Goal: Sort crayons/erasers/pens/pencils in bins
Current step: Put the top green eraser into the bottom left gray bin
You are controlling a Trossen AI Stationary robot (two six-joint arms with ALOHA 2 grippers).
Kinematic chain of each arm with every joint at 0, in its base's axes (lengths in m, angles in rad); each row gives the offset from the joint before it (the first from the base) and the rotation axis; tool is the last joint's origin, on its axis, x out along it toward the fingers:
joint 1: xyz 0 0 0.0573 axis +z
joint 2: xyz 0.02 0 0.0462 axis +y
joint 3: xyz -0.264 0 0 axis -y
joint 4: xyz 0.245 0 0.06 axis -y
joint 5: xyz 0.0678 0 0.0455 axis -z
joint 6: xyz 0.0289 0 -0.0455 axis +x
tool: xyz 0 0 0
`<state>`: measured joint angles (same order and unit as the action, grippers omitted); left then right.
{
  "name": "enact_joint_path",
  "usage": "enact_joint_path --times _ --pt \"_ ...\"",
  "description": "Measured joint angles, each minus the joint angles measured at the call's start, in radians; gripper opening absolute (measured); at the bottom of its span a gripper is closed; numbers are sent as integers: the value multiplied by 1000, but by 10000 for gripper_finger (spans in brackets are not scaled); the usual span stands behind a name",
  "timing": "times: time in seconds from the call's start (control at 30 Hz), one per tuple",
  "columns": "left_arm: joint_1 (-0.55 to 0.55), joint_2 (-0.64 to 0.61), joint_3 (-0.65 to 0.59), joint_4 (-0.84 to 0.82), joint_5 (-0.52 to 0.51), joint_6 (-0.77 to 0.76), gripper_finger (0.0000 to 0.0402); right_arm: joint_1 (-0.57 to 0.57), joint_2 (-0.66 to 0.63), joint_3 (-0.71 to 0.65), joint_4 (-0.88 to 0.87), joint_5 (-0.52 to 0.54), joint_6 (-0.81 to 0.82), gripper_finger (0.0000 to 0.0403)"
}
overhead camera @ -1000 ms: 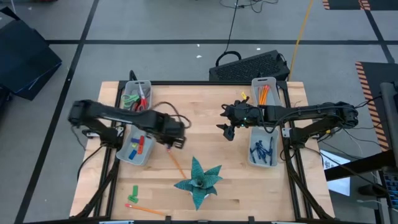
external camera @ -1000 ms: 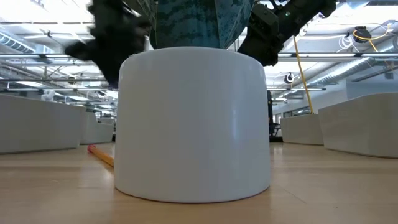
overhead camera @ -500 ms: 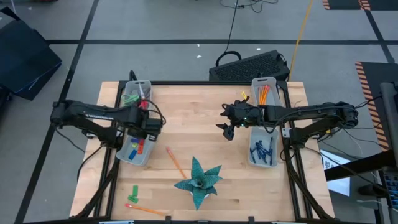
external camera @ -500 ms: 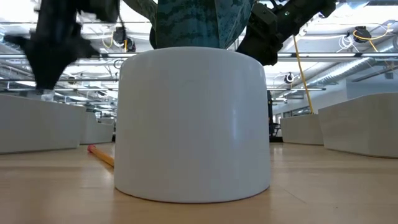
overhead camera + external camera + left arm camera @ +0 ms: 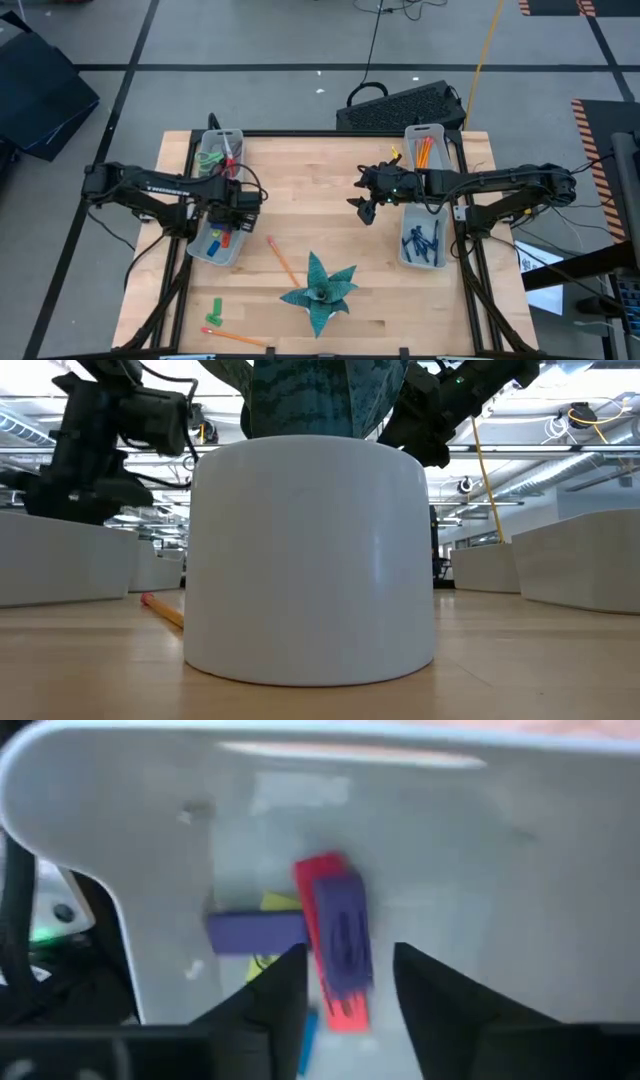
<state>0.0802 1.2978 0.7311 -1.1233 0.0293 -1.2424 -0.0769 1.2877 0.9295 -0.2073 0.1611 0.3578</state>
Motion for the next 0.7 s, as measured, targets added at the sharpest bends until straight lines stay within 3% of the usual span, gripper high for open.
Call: enact_joint_path --times 0.17,0.3,0.47,0.6,0.7 --pt "-30 -6 127 -68 54 41 181 0 0 0 0 6 -7 270" --pt "-108 -8 341 -199 49 10 183 0 0 0 0 25 -37 270" --pt "-262 -10 576 -240 42 -191 184 0 0 0 0 24 -89 270" --pt "-410 11 600 -157 78 -411 184 0 0 0 0 23 -128 270" --pt "-524 59 573 -92 176 -554 184 0 2 0 7 22 -165 270"
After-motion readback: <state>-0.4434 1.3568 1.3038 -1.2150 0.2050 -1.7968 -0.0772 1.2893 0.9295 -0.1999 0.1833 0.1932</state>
